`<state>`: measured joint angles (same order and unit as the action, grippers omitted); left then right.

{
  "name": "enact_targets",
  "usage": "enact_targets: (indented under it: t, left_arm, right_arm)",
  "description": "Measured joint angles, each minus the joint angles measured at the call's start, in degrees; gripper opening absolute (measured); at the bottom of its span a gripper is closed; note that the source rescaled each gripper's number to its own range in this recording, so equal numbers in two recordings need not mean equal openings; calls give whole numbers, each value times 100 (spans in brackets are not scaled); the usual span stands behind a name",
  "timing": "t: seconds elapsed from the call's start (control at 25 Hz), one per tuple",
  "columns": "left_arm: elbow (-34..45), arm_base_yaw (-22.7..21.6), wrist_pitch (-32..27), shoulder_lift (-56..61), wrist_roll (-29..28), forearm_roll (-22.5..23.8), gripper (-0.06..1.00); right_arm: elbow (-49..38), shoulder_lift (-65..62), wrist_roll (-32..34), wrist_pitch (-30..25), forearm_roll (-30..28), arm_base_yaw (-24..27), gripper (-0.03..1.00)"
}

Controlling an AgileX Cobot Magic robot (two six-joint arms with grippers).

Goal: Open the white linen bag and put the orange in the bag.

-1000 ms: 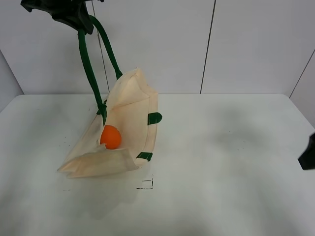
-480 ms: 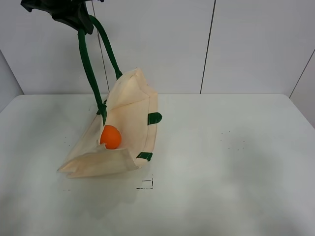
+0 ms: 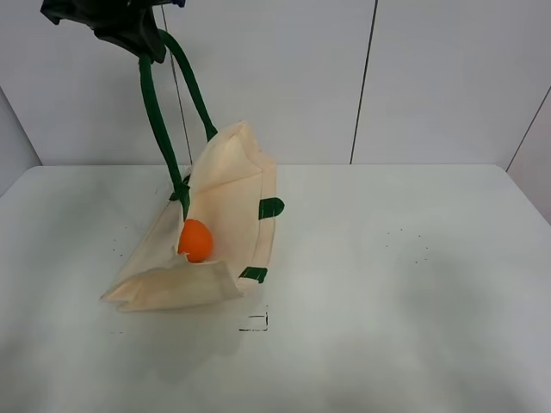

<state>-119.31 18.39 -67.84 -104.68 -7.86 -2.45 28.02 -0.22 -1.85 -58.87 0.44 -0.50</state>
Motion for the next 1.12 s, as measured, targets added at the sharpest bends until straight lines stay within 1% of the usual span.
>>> enact_targets:
  t: [0.16, 0.36, 0.44, 0.48, 0.56, 0.6, 0.68, 0.72, 0.76, 0.8, 0.88, 0.96, 1.04, 1.12]
  left_arm:
    - [156, 0, 59, -354, 13, -353, 0]
    - [550, 0, 489, -1108, 352, -736, 0]
    - [615, 0, 618, -1462, 534, -901, 2]
    - [629, 0, 651, -1617, 611, -1008, 5]
    - [629, 0, 750, -1830, 699, -1205, 18]
    - [629, 0, 784, -1906, 718, -1230, 29]
    - [629, 0, 843, -1971, 745, -1193, 55]
    - [629, 0, 869, -1982, 751, -1111, 66]
    - [629, 0, 883, -1997, 786, -927, 77]
    - [629, 0, 888, -2000, 786, -689, 84]
    - [648, 0, 888, -2000, 682, -240, 92]
    - [660, -21, 848, -2019, 543, 89, 95]
    - [706, -116, 834, -2051, 498, 245, 96]
    - [759, -250, 818, -2105, 487, 245, 97]
  right_arm:
    - [0, 0, 0, 0, 0, -31, 100]
    - [0, 0, 0, 0, -6, -31, 100]
    - [0, 0, 0, 0, -13, -31, 100]
    - [0, 0, 0, 0, -13, -31, 100]
    - [0, 0, 0, 0, -13, -31, 100]
    - [0, 0, 0, 0, -13, -31, 100]
    - [0, 0, 0, 0, -13, -31, 100]
    - [0, 0, 0, 0, -44, -31, 100]
    - [0, 0, 0, 0, -13, -31, 100]
    - [0, 0, 0, 0, -13, -31, 100]
    - [0, 0, 0, 0, -44, -31, 100]
    - [0, 0, 0, 0, -13, -31, 100]
    - [0, 0, 4, 0, -13, -31, 100]
    - [0, 0, 6, 0, -44, -31, 100]
